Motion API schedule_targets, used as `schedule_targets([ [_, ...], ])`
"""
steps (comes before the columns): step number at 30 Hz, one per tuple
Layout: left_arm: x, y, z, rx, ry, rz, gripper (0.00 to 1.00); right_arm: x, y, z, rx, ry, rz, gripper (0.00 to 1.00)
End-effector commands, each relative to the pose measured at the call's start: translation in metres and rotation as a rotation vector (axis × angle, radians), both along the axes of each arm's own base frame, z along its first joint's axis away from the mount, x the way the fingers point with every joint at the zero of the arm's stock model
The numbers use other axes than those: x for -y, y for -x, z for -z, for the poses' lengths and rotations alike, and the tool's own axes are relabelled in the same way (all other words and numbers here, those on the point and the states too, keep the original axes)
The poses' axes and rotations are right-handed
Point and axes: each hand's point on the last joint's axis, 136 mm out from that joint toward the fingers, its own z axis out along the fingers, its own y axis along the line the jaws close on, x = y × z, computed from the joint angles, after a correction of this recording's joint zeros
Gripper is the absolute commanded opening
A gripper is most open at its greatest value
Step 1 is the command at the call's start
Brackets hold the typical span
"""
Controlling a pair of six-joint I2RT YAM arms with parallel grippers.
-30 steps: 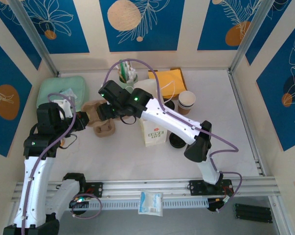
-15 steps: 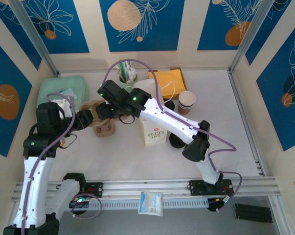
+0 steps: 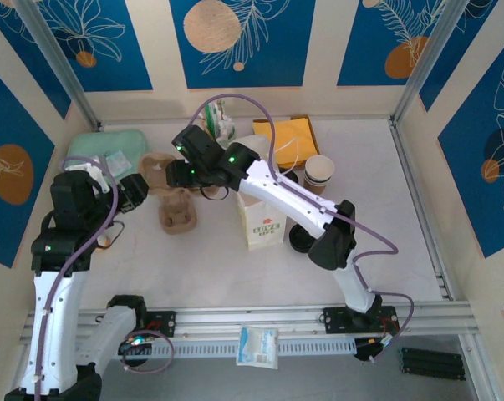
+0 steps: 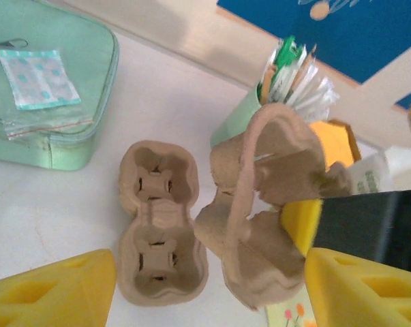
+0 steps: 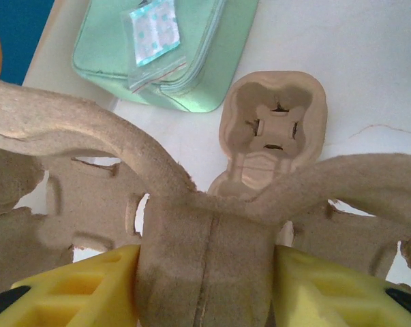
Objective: Pack the takeout coffee
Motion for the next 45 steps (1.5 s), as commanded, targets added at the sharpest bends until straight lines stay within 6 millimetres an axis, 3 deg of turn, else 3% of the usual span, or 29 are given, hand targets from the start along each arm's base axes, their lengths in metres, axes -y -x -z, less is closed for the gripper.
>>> schedule_targets([
  [1, -0.008, -0.004, -0.035, 0.129, 0.061, -0.072, 0.73, -0.014, -0.009, -0.015, -0.042, -0.118, 0.055, 0.49],
  [7, 0.011, -0.006, -0.048, 0.178, 0.183, 0.003, 0.69, -0.019, -0.019, -0.027, -0.076, -0.194, 0.124, 0.48],
  [18, 0.044, -0.014, -0.032, 0.204, 0.335, 0.164, 0.61, -0.027, -0.023, -0.031, -0.131, -0.255, 0.123, 0.48],
  [27, 0.041, -0.028, -0.021, 0.21, 0.369, 0.146, 0.5, -0.028, -0.02, -0.03, -0.136, -0.251, 0.112, 0.48],
  [45, 0.03, -0.034, -0.007, 0.22, 0.361, 0.089, 0.28, -0.029, -0.017, -0.026, -0.142, -0.244, 0.104, 0.48],
])
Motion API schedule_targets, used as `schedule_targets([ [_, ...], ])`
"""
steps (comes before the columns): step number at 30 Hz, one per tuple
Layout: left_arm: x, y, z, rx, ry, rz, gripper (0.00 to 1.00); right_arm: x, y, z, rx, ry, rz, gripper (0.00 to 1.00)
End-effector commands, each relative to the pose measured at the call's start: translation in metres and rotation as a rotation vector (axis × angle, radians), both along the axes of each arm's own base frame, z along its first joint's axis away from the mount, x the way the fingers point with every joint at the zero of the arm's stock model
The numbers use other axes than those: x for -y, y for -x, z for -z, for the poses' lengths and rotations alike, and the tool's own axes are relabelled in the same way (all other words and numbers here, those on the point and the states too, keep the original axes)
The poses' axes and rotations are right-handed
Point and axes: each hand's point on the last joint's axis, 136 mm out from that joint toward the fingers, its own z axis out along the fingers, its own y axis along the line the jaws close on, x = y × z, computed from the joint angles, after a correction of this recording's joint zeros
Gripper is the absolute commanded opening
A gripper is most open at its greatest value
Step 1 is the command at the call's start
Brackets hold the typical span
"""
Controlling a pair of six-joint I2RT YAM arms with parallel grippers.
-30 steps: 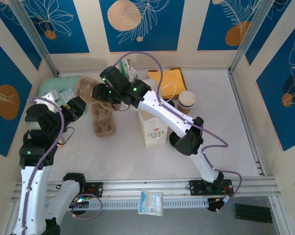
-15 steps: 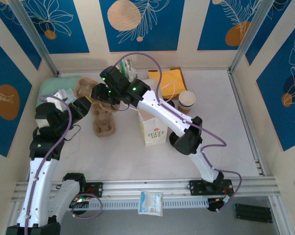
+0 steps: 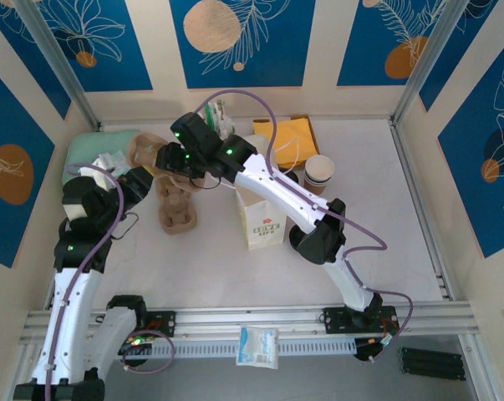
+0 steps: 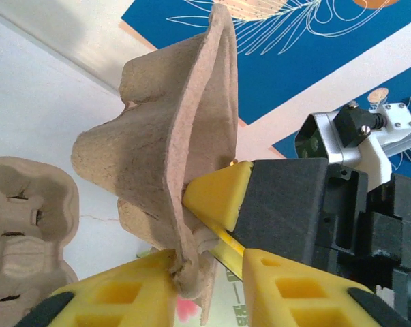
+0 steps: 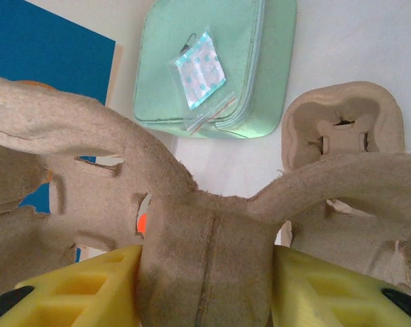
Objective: Pack the takeout coffee
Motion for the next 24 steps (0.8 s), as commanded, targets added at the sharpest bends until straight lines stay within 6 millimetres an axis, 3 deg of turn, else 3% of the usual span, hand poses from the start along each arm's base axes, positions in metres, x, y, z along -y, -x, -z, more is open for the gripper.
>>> schedule_targets([
  [1, -0.005, 0.001, -0.008, 0.05, -0.006, -0.021, 0.27, -0.003, 0.003, -0.001, -0.011, -0.015, -0.009, 0.48],
  [8, -0.008, 0.002, -0.009, 0.059, -0.008, -0.035, 0.14, -0.003, 0.007, -0.002, -0.009, -0.016, -0.021, 0.48],
  [11, -0.008, 0.003, -0.012, 0.063, -0.014, -0.033, 0.1, -0.003, 0.011, -0.009, 0.008, -0.023, -0.047, 0.54],
  [16, -0.005, 0.003, -0.02, 0.061, -0.045, -0.007, 0.04, 0.001, 0.029, -0.029, 0.079, -0.01, -0.121, 0.64],
  [24, 0.008, 0.002, -0.027, 0.069, -0.105, 0.117, 0.0, 0.025, 0.06, -0.049, 0.215, 0.051, -0.194, 0.65],
])
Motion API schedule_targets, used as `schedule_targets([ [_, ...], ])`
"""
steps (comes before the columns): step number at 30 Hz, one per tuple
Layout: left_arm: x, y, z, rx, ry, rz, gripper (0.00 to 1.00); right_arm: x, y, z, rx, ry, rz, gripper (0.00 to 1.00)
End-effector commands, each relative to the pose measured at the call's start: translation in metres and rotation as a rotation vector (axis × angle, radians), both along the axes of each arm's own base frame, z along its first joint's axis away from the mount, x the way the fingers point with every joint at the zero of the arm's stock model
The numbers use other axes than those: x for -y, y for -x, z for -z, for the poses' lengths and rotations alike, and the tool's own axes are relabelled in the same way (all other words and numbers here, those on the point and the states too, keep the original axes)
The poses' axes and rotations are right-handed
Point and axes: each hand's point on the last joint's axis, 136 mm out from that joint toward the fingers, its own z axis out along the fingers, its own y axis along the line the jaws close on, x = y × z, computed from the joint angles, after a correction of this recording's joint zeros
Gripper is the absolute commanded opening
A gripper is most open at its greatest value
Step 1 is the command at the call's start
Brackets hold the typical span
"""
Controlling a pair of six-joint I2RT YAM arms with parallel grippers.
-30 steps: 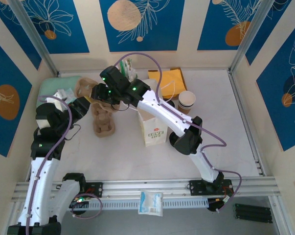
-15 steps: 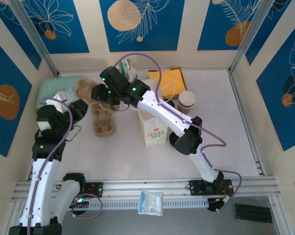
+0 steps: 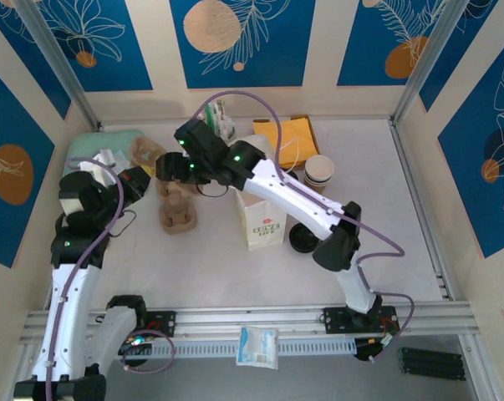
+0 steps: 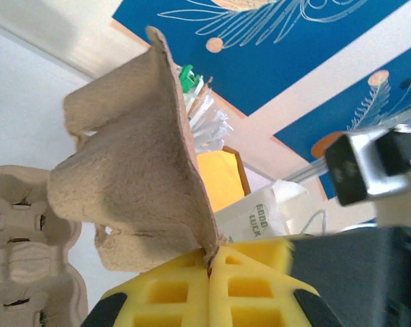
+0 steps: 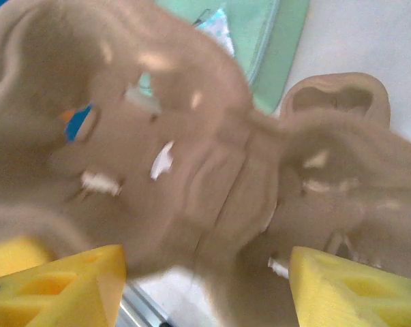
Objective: Pack the takeout coffee
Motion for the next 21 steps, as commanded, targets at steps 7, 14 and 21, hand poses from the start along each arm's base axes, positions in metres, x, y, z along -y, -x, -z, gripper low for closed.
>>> schedule_targets([
  [7, 0.025, 0.008, -0.025, 0.101, -0.042, 0.241, 0.0, 0.037, 0.028, -0.056, 0.322, 0.013, -0.204, 0.66],
  [14, 0.04, 0.018, -0.035, 0.173, 0.014, 0.412, 0.0, 0.054, 0.039, -0.058, 0.369, 0.044, -0.367, 0.65],
  [21, 0.04, 0.027, -0.029, 0.148, 0.042, 0.442, 0.0, 0.042, 0.045, -0.04, 0.35, 0.094, -0.409, 0.62],
])
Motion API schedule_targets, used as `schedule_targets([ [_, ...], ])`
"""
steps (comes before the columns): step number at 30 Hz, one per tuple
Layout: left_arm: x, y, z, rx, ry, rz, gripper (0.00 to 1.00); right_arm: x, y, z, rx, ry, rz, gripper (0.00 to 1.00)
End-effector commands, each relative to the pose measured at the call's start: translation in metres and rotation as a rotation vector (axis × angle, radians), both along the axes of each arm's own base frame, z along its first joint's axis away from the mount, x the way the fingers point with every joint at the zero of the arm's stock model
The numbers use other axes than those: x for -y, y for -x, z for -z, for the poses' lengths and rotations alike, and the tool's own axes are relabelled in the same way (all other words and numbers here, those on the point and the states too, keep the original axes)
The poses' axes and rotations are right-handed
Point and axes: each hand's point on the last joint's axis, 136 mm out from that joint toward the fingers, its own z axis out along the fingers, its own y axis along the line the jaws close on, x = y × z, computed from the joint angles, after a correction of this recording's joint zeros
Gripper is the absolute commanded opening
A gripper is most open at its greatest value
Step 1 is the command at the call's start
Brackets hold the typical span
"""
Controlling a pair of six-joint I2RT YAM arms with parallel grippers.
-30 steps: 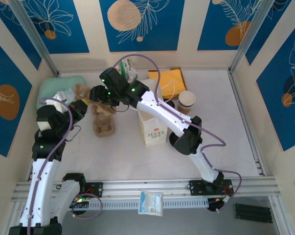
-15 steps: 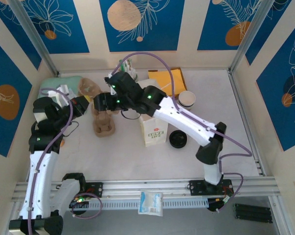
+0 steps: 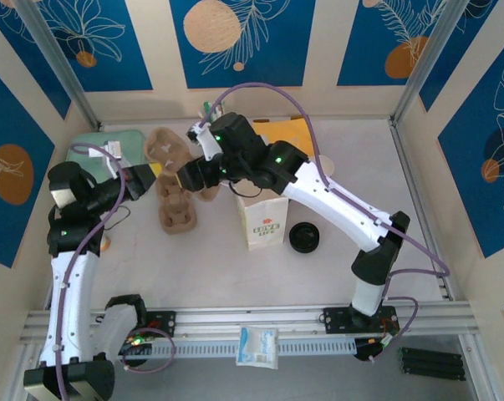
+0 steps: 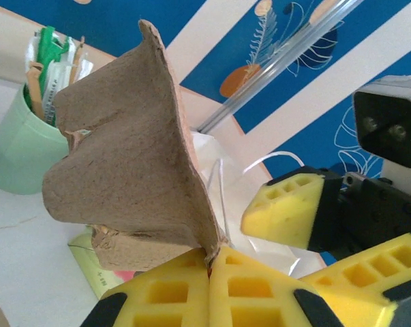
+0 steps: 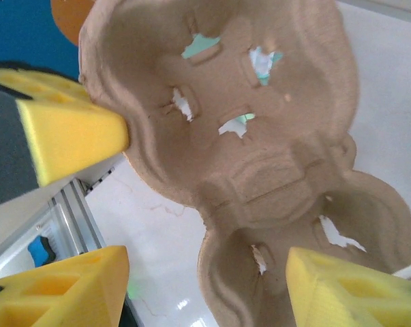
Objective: Pack the takeout coffee
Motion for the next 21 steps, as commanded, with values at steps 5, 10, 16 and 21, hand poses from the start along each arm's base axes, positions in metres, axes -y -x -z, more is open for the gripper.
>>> schedule_targets([
  [5, 0.007, 0.02, 0.001, 0.011, 0.015, 0.071, 0.0, -0.017, 0.013, 0.01, 0.045, 0.072, -0.064, 0.61],
  [10, 0.009, 0.027, 0.002, 0.01, -0.001, 0.086, 0.0, -0.017, 0.01, 0.01, 0.107, 0.12, -0.049, 0.61],
  [16, 0.008, 0.028, 0.004, 0.014, -0.022, 0.073, 0.0, -0.008, 0.001, 0.006, 0.155, 0.145, -0.003, 0.59],
  [21, 0.007, 0.032, 0.004, 0.025, -0.052, 0.074, 0.0, -0.002, -0.005, 0.006, 0.145, 0.146, 0.006, 0.58],
])
